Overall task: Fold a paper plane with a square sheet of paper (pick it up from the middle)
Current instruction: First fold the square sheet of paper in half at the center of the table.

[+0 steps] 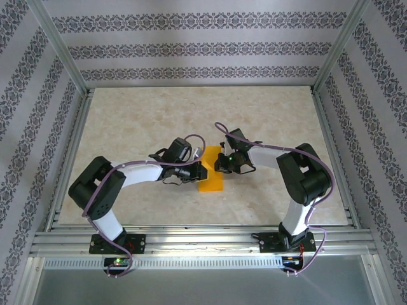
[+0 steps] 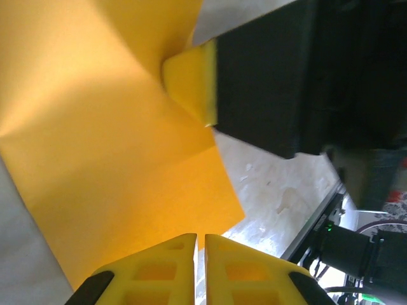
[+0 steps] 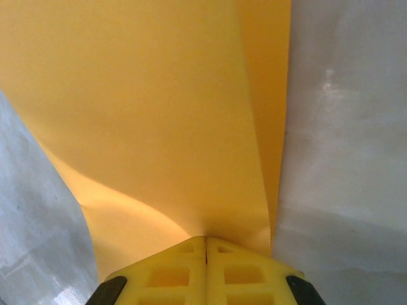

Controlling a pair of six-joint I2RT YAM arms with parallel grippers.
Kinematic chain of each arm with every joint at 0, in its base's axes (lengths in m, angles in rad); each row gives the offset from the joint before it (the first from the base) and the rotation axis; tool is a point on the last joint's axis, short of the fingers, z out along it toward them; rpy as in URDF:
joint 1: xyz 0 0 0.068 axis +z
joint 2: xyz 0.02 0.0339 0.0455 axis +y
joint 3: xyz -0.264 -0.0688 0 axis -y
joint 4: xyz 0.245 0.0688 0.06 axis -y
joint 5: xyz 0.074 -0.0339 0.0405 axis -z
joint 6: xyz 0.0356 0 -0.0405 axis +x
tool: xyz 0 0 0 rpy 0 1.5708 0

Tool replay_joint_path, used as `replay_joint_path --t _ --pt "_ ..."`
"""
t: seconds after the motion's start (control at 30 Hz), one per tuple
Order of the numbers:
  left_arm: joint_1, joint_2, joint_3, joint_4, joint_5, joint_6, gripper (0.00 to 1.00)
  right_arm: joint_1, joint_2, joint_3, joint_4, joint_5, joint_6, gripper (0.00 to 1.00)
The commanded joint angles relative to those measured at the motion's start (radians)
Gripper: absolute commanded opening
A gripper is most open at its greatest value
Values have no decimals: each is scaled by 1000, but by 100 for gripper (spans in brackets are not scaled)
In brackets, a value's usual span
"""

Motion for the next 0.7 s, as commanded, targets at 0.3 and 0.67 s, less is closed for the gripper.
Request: replay_joint_path --t 0.3,0.67 --pt "-44 49 -119 -71 -27 42 11 -11 21 -24 -100 78 -12 0" --pt "-80 -73 -155 -136 -50 57 11 -14 24 -19 -111 78 -23 0"
